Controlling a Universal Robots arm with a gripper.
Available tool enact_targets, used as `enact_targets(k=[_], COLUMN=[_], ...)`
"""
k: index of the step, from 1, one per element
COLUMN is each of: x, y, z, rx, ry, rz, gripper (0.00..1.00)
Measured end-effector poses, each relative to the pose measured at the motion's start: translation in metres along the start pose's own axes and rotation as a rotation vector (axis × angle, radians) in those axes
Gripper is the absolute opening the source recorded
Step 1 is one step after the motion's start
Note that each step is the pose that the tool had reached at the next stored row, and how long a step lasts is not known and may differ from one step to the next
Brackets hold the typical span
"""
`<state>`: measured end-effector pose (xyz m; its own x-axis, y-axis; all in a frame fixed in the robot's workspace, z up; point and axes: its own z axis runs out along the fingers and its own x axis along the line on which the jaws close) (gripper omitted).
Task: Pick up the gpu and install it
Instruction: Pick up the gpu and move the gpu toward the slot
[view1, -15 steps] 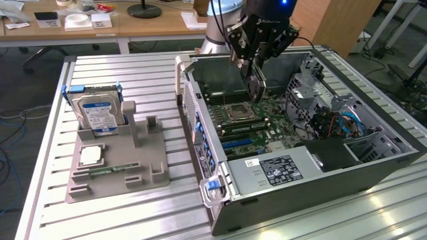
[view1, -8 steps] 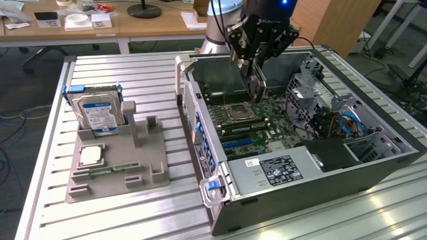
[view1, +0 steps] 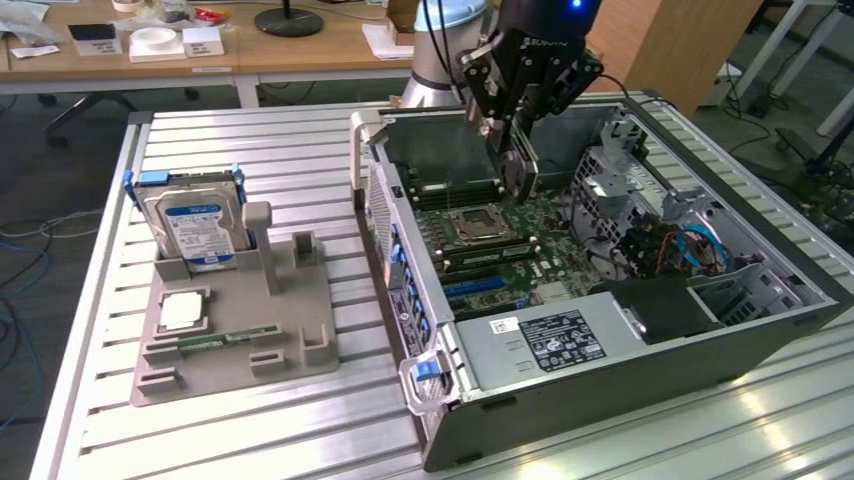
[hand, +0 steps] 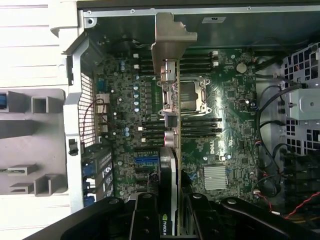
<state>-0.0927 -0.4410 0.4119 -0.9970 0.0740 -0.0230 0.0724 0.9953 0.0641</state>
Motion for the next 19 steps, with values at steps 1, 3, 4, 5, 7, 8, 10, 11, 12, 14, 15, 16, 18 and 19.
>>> enact_targets(k=[1, 3, 4, 5, 7, 8, 10, 11, 12, 14, 15, 16, 18, 19], x=[-0.001, -0.004, -0.006, -0.007, -0.010, -0.012, -0.014, -0.016, -0.017, -0.020, -0.022, -0.024, -0.027, -0.028], y=[0.0001, 0.0003, 0.0004, 0.0005, 0.0007, 0.0008, 0.0010, 0.0011, 0.0013, 0.0015, 0.0016, 0.0017, 0.0019, 0.0020], z=[0.0000, 0.0001, 0.0001, 0.0002, 0.0003, 0.0003, 0.0003, 0.0004, 0.0005, 0.0005, 0.0006, 0.0006, 0.0007, 0.0007], rx=[0.0001, 0.0000, 0.0000, 0.0001, 0.0000, 0.0000, 0.0001, 0.0000, 0.0000, 0.0001, 0.0000, 0.0000, 0.0000, 0.0000], ry=[0.0001, 0.0000, 0.0001, 0.0000, 0.0001, 0.0001, 0.0000, 0.0001, 0.0001, 0.0001, 0.0001, 0.0001, 0.0000, 0.0001], rz=[0.000, 0.000, 0.000, 0.000, 0.000, 0.000, 0.000, 0.000, 0.000, 0.000, 0.000, 0.000, 0.000, 0.000], gripper=[0.27, 0.27, 0.27, 0.27, 0.27, 0.27, 0.27, 0.27, 0.27, 0.27, 0.27, 0.27, 0.27, 0.27])
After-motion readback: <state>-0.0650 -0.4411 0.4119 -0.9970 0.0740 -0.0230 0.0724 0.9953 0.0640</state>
